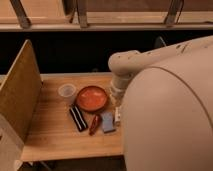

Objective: Push the eraser across the table

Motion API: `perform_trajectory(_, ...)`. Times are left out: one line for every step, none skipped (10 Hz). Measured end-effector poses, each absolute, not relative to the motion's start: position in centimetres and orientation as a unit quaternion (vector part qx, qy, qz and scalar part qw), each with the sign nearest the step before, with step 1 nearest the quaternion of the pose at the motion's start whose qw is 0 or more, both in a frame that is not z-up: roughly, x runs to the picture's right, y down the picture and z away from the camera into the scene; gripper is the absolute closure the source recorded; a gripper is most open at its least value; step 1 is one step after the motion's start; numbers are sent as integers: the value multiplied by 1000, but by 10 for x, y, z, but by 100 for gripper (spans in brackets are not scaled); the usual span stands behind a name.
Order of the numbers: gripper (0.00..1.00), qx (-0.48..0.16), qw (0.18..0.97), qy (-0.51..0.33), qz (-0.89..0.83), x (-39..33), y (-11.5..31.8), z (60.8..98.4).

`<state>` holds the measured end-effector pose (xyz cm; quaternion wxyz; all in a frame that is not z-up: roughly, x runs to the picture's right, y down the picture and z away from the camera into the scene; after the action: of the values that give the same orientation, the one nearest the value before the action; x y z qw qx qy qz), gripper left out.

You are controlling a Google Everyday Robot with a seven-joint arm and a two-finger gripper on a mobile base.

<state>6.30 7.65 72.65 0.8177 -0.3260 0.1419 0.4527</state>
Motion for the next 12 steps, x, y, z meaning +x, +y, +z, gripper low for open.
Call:
perform_trajectory(100, -324, 828, 144, 434, 57, 82, 731)
perform_trajectory(100, -319, 842, 139, 412, 47, 86, 737)
perform_trajectory(100, -306, 869, 124, 368, 25, 93, 746)
perform_trajectory(100, -297, 887, 109, 337, 8, 99, 751)
perform_trajectory(100, -286, 905, 89, 301, -12, 107, 754)
perform_trajectory(100, -280, 918, 66, 273, -32, 118, 755)
perform_trajectory(100, -279, 923, 51, 261, -44, 125, 754)
perform_trajectory(100, -281, 928, 27, 241, -62, 137, 753)
perform_trajectory(100, -282, 930, 20, 235, -67, 142, 752)
perform_trajectory(100, -282, 930, 19, 233, -68, 143, 752)
perform_trajectory(100, -282, 931, 18, 233, -68, 143, 752)
perform_trajectory(100, -282, 931, 18, 232, -69, 143, 752)
